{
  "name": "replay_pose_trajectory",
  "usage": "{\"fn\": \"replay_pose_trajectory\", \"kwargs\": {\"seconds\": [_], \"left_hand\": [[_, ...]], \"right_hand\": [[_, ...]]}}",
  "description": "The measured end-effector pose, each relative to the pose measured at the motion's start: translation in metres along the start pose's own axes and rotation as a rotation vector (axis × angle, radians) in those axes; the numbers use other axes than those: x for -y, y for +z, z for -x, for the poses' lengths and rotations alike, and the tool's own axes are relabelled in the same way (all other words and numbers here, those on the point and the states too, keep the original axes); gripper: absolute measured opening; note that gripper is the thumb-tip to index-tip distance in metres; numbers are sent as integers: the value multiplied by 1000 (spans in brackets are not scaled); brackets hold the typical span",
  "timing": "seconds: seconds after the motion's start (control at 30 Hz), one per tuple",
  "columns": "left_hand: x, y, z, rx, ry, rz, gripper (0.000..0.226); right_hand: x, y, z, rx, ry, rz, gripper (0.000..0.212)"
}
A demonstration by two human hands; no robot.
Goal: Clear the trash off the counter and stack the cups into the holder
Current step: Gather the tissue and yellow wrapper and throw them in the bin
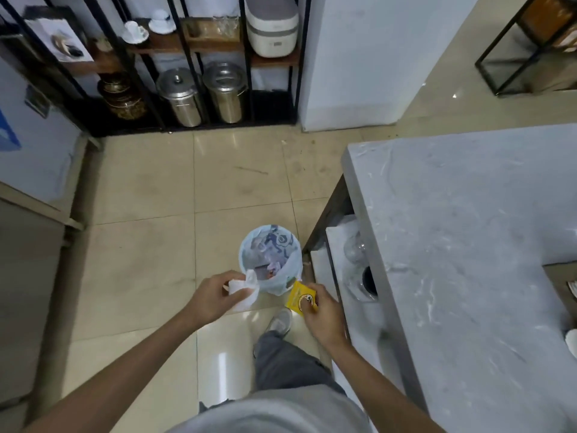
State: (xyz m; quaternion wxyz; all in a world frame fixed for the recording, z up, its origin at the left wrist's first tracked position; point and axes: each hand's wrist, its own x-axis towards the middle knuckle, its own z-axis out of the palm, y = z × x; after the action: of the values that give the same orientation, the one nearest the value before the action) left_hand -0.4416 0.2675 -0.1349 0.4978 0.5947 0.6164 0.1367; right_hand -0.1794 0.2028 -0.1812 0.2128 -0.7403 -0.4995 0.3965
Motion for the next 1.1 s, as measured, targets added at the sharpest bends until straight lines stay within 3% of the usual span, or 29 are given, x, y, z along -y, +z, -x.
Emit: {"fn": "replay_pose_trajectory", "kwargs": {"seconds": [0.3, 0.5, 0.63, 0.8, 0.97, 1.1], "left_hand": [[40, 26, -57, 77, -135, -150, 29], [59, 48, -81, 117, -239, -177, 24], [71, 67, -105, 137, -286, -219, 34], [86, 94, -140, 194, -292, -144, 34], [112, 106, -177, 298, -325, -139, 47], [138, 110, -211, 278, -342, -175, 54]], "right_hand": [[-26, 25, -63, 117, 217, 75, 36], [-39, 37, -100, 115, 309, 66, 36], [-50, 49, -116, 113, 367, 49, 37], [-67, 72, -141, 115, 392, 54, 35], [-91, 101, -171, 88, 419, 85, 35], [-109, 131, -193, 85, 419, 119, 38]]}}
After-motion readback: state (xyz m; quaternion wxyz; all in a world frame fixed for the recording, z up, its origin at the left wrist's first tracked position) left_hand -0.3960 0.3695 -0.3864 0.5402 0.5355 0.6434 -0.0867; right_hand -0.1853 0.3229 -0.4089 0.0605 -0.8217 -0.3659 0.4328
